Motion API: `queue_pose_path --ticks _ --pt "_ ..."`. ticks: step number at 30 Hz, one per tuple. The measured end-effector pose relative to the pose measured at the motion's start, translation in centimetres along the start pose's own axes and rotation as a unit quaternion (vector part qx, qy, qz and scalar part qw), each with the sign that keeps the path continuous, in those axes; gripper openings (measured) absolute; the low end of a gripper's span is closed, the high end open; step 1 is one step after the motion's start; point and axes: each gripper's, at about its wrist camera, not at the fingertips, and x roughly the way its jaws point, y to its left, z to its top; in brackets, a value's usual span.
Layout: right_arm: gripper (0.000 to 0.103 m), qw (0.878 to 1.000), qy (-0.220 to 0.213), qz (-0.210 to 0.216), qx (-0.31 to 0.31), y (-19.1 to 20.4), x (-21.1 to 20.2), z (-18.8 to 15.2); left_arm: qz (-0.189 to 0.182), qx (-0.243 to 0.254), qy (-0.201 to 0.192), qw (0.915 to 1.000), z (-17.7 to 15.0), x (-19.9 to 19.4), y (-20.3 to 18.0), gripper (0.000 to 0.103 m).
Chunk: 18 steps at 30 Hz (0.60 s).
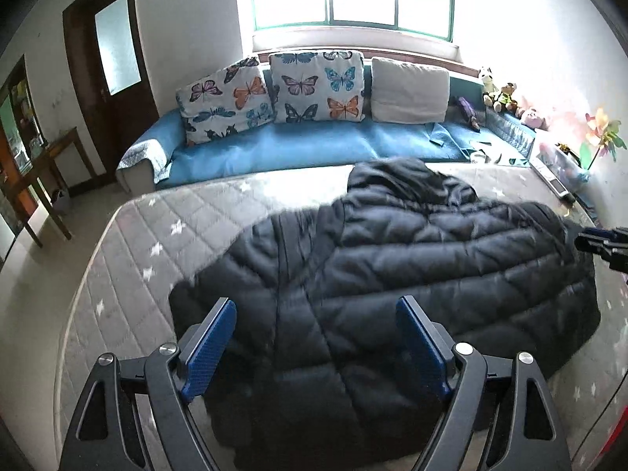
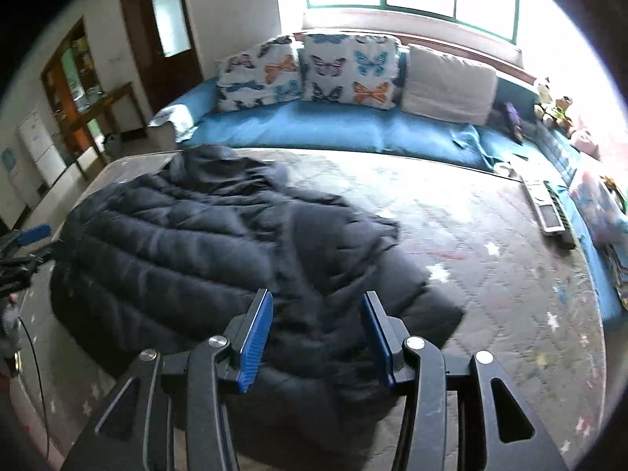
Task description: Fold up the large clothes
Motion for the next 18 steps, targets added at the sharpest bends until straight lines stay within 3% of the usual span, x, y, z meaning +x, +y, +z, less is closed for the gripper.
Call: queue_pose_path --ticks 6,12,18 --pt "0.051 1.0 0.015 -0.003 0.003 -0.6 2.3 -0.2 0.017 0.003 0.035 0.9993 2.3 4.8 0.2 0.084" --pt "0.052 1.0 0.031 0.001 -0.002 -0.9 4.1 -0.9 0.036 0.02 0.041 0.9983 1.7 7.9 -0.5 0.085" --pt "0.053 0.999 0.035 0.015 0.01 -1.5 4.6 -1.1 0.03 0.008 0.054 0.998 1.3 9.6 -0.3 0.087"
